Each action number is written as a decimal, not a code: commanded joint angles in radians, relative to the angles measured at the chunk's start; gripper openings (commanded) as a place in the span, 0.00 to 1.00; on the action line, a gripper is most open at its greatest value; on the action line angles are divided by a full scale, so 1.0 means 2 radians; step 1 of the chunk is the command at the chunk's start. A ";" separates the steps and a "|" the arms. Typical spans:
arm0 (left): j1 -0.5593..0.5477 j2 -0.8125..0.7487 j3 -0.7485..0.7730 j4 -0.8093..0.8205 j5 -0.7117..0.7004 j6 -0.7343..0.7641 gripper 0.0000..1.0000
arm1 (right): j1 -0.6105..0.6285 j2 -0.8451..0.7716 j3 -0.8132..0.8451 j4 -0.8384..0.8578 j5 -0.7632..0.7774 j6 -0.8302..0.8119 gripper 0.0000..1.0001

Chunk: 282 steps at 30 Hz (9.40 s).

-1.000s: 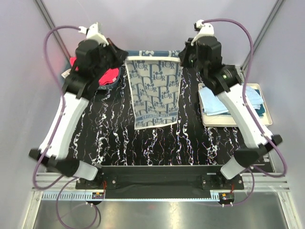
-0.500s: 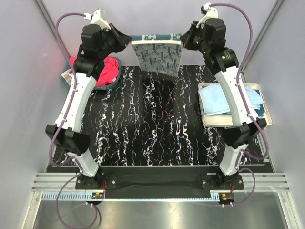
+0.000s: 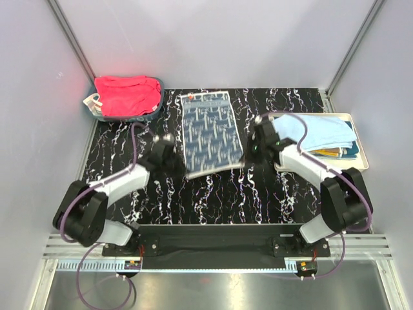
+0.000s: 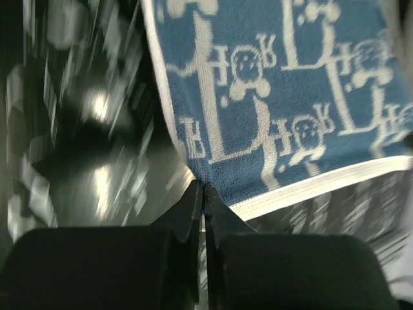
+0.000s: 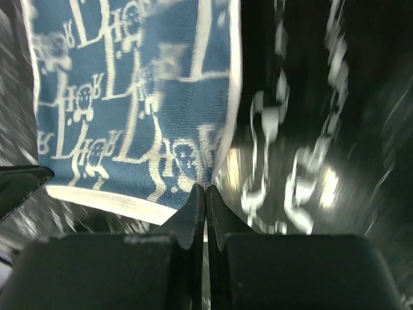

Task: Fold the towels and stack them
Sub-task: Flatten out the crumpled towel, then fold the towel

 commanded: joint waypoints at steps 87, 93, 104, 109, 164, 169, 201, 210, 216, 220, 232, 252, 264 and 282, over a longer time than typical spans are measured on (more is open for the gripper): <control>0.088 0.577 0.691 -0.180 -0.019 0.145 0.19 | -0.031 0.553 0.649 -0.178 0.150 -0.077 0.31; 0.093 0.545 0.643 -0.127 -0.003 0.139 0.03 | -0.033 0.542 0.646 -0.169 0.154 -0.087 0.10; 0.112 0.444 0.543 0.037 0.010 0.112 0.00 | -0.042 0.476 0.613 -0.110 0.169 -0.103 0.00; 0.114 0.417 0.531 0.093 0.001 0.116 0.00 | -0.046 0.454 0.615 -0.088 0.173 -0.108 0.00; 0.014 -0.028 -0.005 0.109 -0.150 0.013 0.00 | 0.079 -0.035 0.032 0.009 0.119 -0.004 0.00; 0.011 -0.079 -0.026 0.100 -0.155 0.016 0.00 | 0.086 -0.066 0.005 0.008 0.126 0.003 0.00; 0.011 -0.169 -0.096 0.059 -0.152 0.021 0.00 | 0.116 -0.120 -0.064 0.008 0.121 0.031 0.00; 0.011 -0.178 -0.125 0.060 -0.149 0.026 0.00 | 0.130 -0.117 -0.091 0.020 0.112 0.043 0.00; 0.010 -0.175 -0.147 0.075 -0.136 0.024 0.00 | 0.138 -0.104 -0.119 0.041 0.104 0.058 0.00; 0.010 -0.171 -0.161 0.079 -0.128 0.024 0.00 | 0.144 -0.094 -0.128 0.050 0.104 0.062 0.00; 0.010 -0.197 -0.155 0.059 -0.125 0.030 0.00 | 0.145 -0.116 -0.114 0.019 0.127 0.058 0.00; 0.010 -0.228 -0.178 0.040 -0.123 0.026 0.00 | 0.148 -0.143 -0.143 0.010 0.127 0.069 0.00; 0.011 -0.216 -0.211 0.058 -0.109 0.019 0.00 | 0.156 -0.132 -0.193 0.042 0.107 0.090 0.00; 0.011 -0.243 -0.236 0.035 -0.093 0.015 0.16 | 0.174 -0.140 -0.217 0.045 0.093 0.109 0.16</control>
